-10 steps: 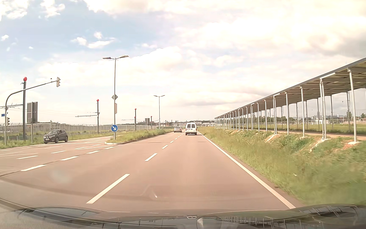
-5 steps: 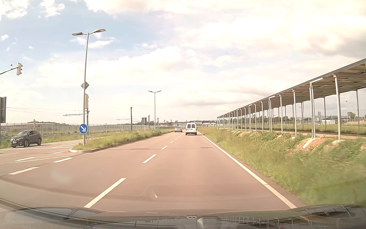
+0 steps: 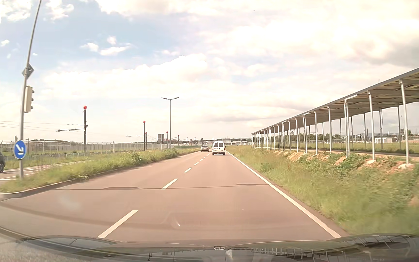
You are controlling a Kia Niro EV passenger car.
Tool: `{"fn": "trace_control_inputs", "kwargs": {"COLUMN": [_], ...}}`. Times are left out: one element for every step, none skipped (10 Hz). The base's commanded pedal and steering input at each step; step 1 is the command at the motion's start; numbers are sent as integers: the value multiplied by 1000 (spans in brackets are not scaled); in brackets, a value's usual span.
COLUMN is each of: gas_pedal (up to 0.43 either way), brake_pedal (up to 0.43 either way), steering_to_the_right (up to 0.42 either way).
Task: Follow the waypoints while adhering to traffic rules and regulations
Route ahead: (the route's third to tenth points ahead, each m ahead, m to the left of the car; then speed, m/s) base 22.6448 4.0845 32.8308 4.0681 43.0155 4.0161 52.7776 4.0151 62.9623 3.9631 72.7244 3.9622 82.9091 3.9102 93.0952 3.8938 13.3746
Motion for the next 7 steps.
{"fn": "trace_control_inputs", "kwargs": {"gas_pedal": [79,79,79,79,79,79,79], "brake_pedal": [0,0,0,0,0,0,0], "steering_to_the_right": [0,0,0,0,0,0,0]}}
